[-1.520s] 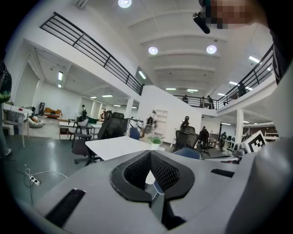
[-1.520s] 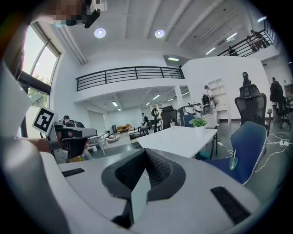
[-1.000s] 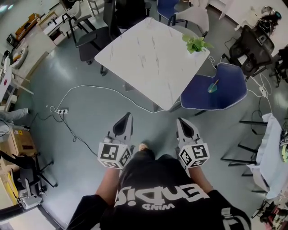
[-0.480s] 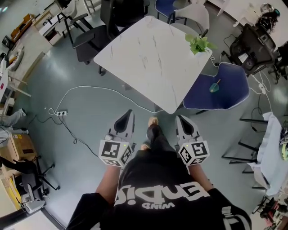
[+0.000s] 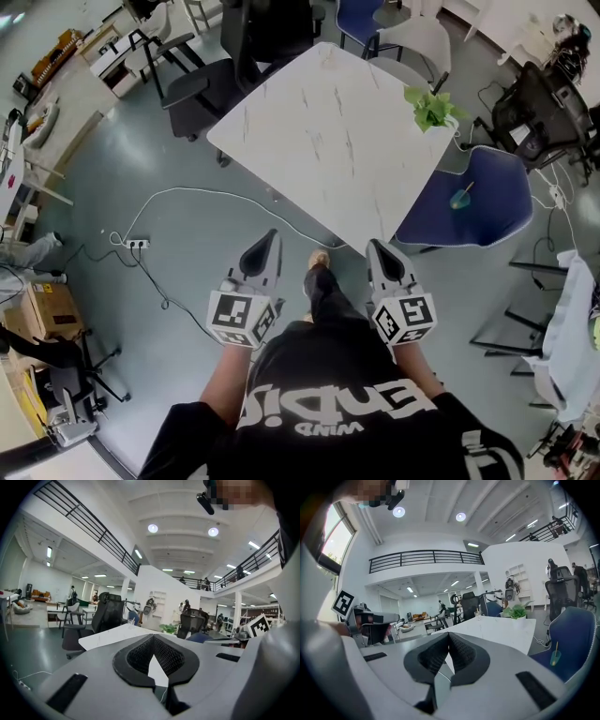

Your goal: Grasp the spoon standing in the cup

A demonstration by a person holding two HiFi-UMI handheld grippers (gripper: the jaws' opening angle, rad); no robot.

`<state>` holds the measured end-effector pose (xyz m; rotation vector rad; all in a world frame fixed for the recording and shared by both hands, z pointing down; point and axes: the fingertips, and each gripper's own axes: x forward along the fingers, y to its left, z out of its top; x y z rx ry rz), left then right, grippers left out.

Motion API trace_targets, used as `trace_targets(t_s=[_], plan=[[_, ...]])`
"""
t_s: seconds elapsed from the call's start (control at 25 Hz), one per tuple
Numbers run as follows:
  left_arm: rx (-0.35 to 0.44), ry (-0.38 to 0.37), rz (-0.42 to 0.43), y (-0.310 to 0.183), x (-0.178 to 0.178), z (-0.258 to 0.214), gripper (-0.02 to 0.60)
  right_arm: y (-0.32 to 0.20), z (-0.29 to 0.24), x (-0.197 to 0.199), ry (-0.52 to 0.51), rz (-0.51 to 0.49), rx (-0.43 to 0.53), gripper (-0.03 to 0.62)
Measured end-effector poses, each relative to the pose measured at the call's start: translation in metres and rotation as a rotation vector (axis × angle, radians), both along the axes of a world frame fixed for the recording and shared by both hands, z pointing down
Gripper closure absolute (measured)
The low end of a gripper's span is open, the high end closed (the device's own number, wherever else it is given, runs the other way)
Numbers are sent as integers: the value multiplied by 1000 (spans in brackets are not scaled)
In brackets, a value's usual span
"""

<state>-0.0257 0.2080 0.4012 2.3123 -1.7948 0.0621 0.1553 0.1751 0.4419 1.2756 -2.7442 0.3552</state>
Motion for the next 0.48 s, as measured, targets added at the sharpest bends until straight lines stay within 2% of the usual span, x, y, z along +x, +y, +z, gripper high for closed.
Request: trace_targets(t_s=[0.48], plan=[[3, 3, 47, -91, -27, -7, 568, -84, -4, -23, -6, 53, -6, 582]])
